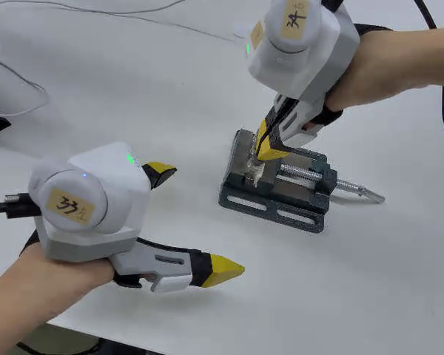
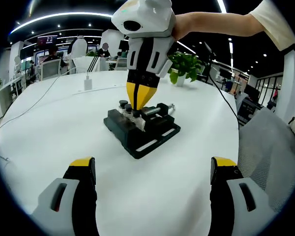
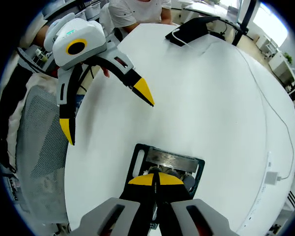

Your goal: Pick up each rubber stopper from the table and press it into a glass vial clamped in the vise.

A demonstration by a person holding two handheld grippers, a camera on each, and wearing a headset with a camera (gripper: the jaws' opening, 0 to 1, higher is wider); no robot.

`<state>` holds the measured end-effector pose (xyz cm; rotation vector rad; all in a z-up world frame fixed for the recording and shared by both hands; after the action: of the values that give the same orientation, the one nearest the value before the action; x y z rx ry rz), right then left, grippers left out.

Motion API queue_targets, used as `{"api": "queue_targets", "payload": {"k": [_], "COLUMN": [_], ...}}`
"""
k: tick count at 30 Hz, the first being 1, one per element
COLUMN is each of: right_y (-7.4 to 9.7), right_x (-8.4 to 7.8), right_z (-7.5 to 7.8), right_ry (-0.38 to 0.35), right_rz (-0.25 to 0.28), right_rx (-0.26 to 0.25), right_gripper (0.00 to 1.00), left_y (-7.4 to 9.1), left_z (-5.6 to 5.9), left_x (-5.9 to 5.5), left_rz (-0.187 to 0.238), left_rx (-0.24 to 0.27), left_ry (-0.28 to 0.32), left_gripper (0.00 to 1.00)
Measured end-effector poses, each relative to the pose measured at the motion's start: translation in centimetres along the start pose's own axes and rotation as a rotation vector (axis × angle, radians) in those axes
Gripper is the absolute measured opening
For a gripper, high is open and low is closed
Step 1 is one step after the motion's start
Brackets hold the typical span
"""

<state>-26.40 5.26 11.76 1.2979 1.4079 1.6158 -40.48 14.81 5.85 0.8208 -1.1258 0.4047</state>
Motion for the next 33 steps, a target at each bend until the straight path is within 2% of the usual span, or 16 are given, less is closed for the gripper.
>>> {"api": "queue_targets", "payload": {"k": [5,6,8,12,15,19,24,32,33], "right_y": [0.0,-0.1,-0.1,-0.2,-0.3,-0.2,-0.4,-0.4,-0.5], "right_x": [0.0,0.0,0.0,0.1,0.1,0.0,0.4,0.5,0.5], "right_z": [0.1,0.3,0.4,0.1,0.0,-0.2,-0.1,0.1,0.1], "right_ry": [0.005,-0.036,-0.006,0.007,-0.026,-0.033,-0.008,-0.022,-0.044], "right_rz": [-0.009,-0.004,-0.011,-0.031,-0.021,-0.027,-0.060,-0.078,-0.080], "right_rx": [-0.001,0.008,0.012,0.005,0.012,0.009,-0.010,-0.011,-0.015], "right_gripper": [0.00,0.00,0.00,0.00,0.00,0.00,0.00,0.00,0.00], "left_y": [0.1,0.1,0.1,0.1,0.2,0.1,-0.1,-0.1,-0.1], "left_z": [-0.1,-0.1,-0.1,0.0,0.1,-0.1,-0.1,0.1,0.1], "left_x": [-0.2,-0.2,-0.3,-0.5,-0.7,-0.7,-0.4,0.3,0.4], "left_rz": [0.001,-0.001,-0.004,-0.002,-0.010,-0.006,0.006,0.009,0.010], "left_rx": [0.007,0.006,0.006,0.008,0.007,0.011,0.007,0.003,0.003], "left_ry": [0.006,0.008,0.007,0.017,0.014,0.019,0.021,0.005,0.005], "left_gripper": [0.97,0.97,0.97,0.97,0.96,0.96,0.96,0.97,0.97]}}
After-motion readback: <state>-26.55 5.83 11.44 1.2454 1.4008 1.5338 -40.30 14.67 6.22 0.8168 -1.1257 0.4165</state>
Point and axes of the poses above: the centre of the closed fingertips' face, and the gripper's own axes: y roughly backward along the fingers, z roughly to its right, x roughly out of its top, the point moved 9 cm from there along y, roughly backward along the fingers, and after that the axes turned 4 degrees about z, right-handed, at the moved point
